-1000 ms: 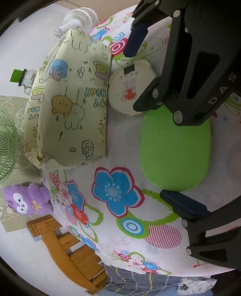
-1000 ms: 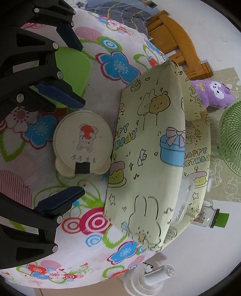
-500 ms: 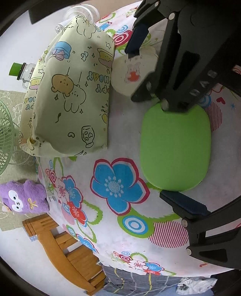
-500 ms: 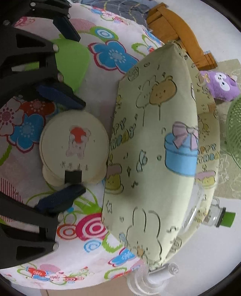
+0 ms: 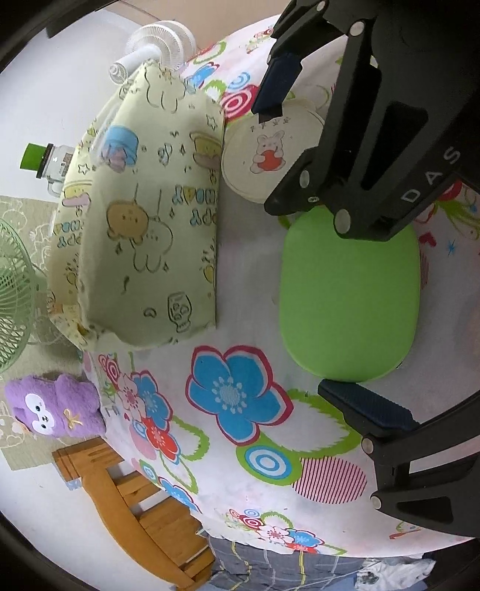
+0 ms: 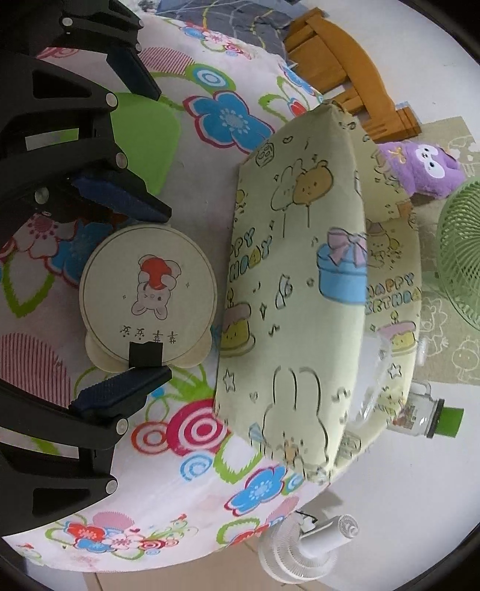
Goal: Organize rigid objects
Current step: 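Lift the green lid with left while right carries the bear case toward the box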
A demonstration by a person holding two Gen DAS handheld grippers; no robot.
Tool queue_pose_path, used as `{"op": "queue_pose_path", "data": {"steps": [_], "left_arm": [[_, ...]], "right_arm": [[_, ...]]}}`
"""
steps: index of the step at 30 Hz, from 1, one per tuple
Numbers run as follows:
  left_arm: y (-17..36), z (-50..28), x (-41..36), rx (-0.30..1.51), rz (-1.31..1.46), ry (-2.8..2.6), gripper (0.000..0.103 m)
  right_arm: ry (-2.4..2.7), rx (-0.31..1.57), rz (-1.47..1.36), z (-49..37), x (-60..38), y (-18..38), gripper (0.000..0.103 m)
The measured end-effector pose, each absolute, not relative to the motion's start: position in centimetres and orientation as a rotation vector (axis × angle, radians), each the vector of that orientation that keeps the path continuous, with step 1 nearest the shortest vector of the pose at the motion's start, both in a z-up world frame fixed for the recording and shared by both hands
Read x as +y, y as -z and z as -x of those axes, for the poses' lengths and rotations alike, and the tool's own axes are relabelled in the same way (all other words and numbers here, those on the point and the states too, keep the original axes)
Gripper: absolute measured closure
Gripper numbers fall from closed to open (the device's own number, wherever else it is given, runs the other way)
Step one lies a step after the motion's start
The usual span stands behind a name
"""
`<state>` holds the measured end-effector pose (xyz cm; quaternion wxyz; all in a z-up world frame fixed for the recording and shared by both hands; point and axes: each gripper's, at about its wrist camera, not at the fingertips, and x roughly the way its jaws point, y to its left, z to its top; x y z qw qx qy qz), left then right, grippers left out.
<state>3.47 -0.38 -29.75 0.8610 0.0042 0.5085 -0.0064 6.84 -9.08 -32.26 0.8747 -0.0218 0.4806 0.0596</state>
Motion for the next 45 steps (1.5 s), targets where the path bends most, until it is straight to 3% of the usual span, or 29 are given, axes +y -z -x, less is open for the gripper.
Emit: {"op": "queue_pose_path", "data": {"steps": [45], "left_arm": [[17.0, -0.4, -3.9, 0.882, -0.051, 0.023, 0.008]], "right_arm": [[-0.07, 0.833, 0.013, -2.5, -12.7, 18.7, 0.024]]}}
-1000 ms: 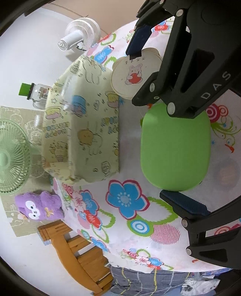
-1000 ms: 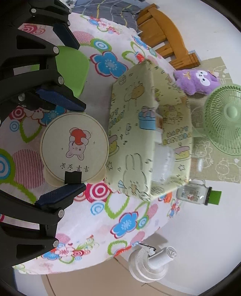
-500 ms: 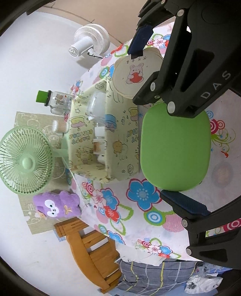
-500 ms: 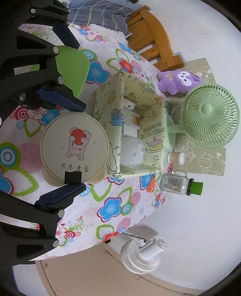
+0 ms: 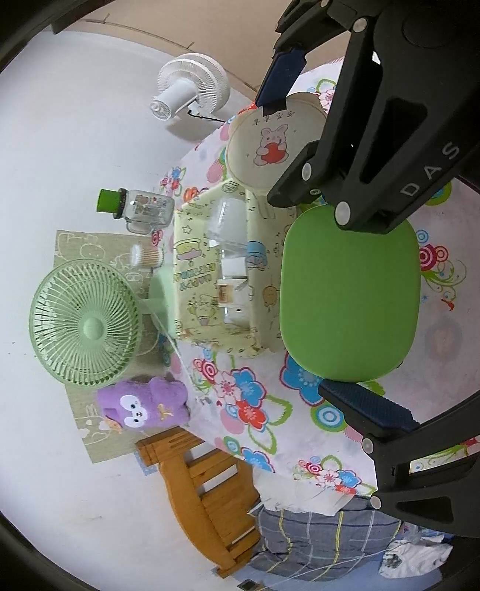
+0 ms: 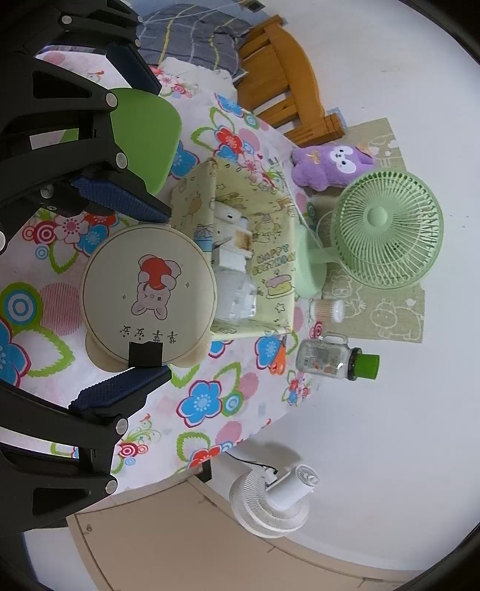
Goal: Organize rigid objects
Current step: 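Lift the green lid with left while right carries the bear case toward the box, then lower the bear case into the box and open the right gripper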
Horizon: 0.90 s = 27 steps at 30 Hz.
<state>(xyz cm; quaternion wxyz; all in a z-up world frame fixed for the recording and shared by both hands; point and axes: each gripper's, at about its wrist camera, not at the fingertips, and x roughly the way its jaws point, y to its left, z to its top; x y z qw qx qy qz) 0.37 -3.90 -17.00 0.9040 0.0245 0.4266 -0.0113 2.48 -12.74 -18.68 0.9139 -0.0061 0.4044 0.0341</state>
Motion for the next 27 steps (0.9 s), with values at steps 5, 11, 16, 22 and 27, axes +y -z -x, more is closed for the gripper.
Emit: {"op": "queue_pose_path", "data": {"steps": [5, 11, 16, 22, 27], "left_arm": [[16.1, -0.8, -4.0, 0.864, -0.05, 0.019, 0.008], [15.3, -1.6, -4.0, 0.858, -0.059, 0.017, 0.008], [14.5, -2.3, -3.8, 0.846, -0.056, 0.009, 0.008], [14.0, -3.3, -3.6, 0.845, -0.055, 0.004, 0.008], [13.9, -4.4, -3.4, 0.848, -0.035, 0.005, 0.008]], "right_arm": [[-0.063, 0.815, 0.01, -2.7, -12.9, 17.6, 0.024], [-0.057, 0.823, 0.004, -3.7, -13.0, 16.9, 0.024], [-0.062, 0.811, 0.003, -4.5, -12.8, 16.0, 0.024], [-0.077, 0.81, 0.007, -5.7, -12.6, 15.6, 0.024], [-0.089, 0.809, 0.03, -6.9, -12.2, 15.3, 0.024]]}}
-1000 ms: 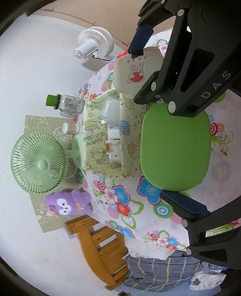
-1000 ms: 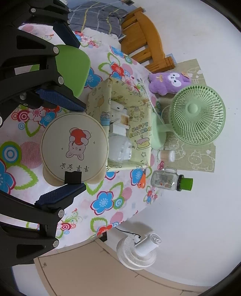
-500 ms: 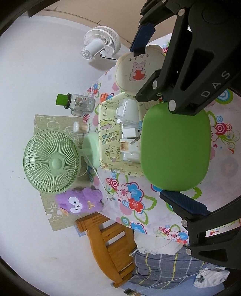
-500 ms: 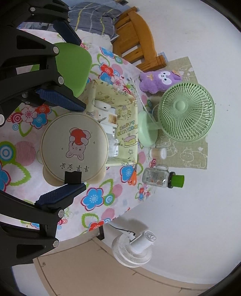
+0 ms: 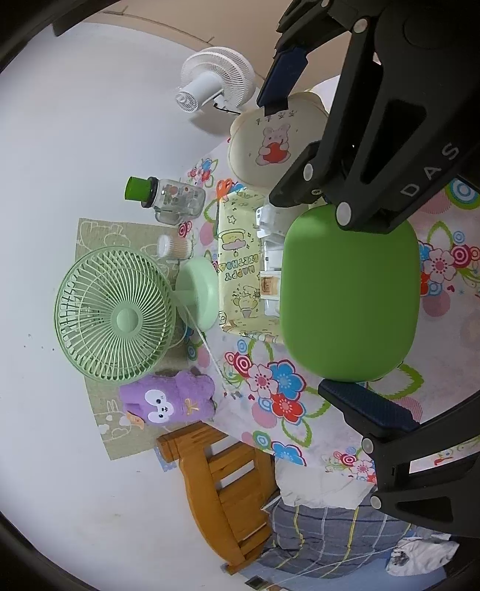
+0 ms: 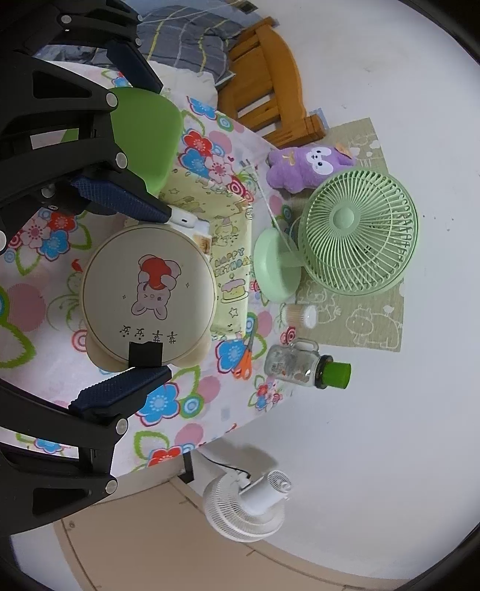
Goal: Organize rigid objects
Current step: 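Lower the bear case into the box and open the right gripper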
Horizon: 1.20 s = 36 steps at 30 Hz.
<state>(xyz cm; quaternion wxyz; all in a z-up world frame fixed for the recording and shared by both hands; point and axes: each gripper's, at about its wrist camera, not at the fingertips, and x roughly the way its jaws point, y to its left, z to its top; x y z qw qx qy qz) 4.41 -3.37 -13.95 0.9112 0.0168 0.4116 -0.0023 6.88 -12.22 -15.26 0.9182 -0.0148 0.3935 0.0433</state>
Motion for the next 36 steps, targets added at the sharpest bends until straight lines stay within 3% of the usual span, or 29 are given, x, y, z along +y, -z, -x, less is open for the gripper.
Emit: {"op": "queue_pose_path", "data": {"steps": [36], "left_arm": [[18.4, -14.7, -1.2, 0.963, -0.006, -0.022, 0.008]], "right_arm": [[-0.188, 0.899, 0.037, -18.3, -9.4, 20.1, 0.023]]}}
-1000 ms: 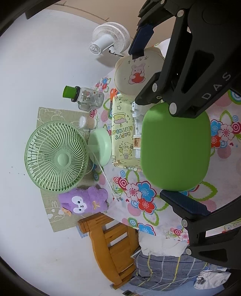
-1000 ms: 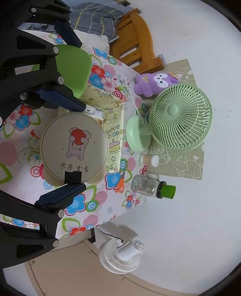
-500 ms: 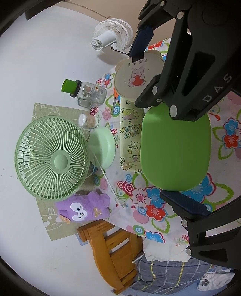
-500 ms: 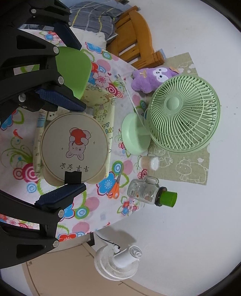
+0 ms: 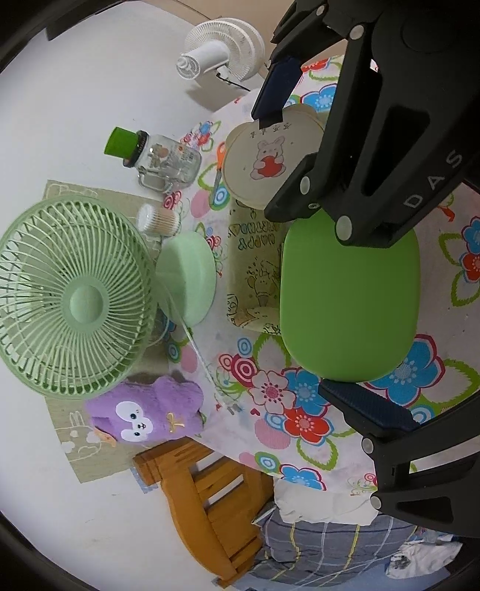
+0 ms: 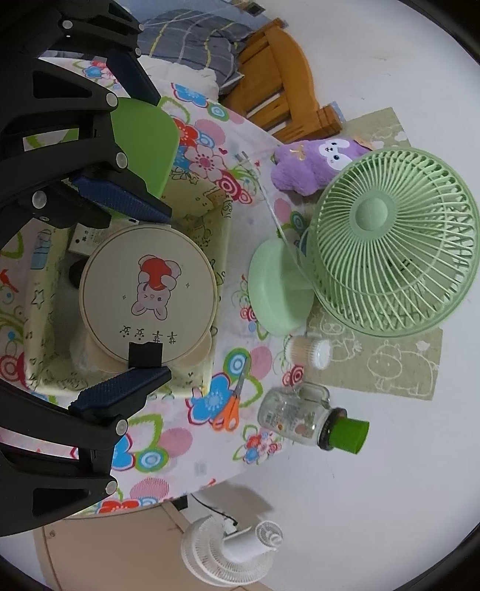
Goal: Organize rigid objects
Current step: 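Lower the bear case into the box and open the right gripper, then lower the green lid into the box and open the left gripper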
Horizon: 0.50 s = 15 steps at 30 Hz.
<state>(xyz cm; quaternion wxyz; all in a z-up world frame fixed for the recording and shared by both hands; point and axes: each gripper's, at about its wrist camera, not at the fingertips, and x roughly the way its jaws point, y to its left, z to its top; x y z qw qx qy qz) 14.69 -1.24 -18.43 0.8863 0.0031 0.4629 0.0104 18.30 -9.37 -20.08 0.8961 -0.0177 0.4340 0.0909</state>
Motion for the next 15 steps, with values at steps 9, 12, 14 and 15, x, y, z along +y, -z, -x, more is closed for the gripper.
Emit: {"op": "queue_pose_path", "data": {"steps": [9, 12, 14, 15], "left_arm": [[18.88, -15.3, -0.7, 0.978, 0.019, -0.031, 0.008], [18.64, -15.22, -0.75, 0.975, 0.017, -0.028, 0.008], [18.49, -15.2, -0.85, 0.971, 0.023, -0.023, 0.008], [18.4, -15.21, -1.0, 0.969, 0.024, -0.019, 0.008]], "right_arm": [[-0.233, 0.915, -0.002, -19.02, -9.29, 20.76, 0.003], [-0.232, 0.917, -0.003, -18.92, -9.23, 20.54, 0.003], [-0.22, 0.919, -0.008, -18.87, -9.4, 20.38, 0.003], [-0.212, 0.921, -0.012, -18.83, -9.56, 20.3, 0.003]]}}
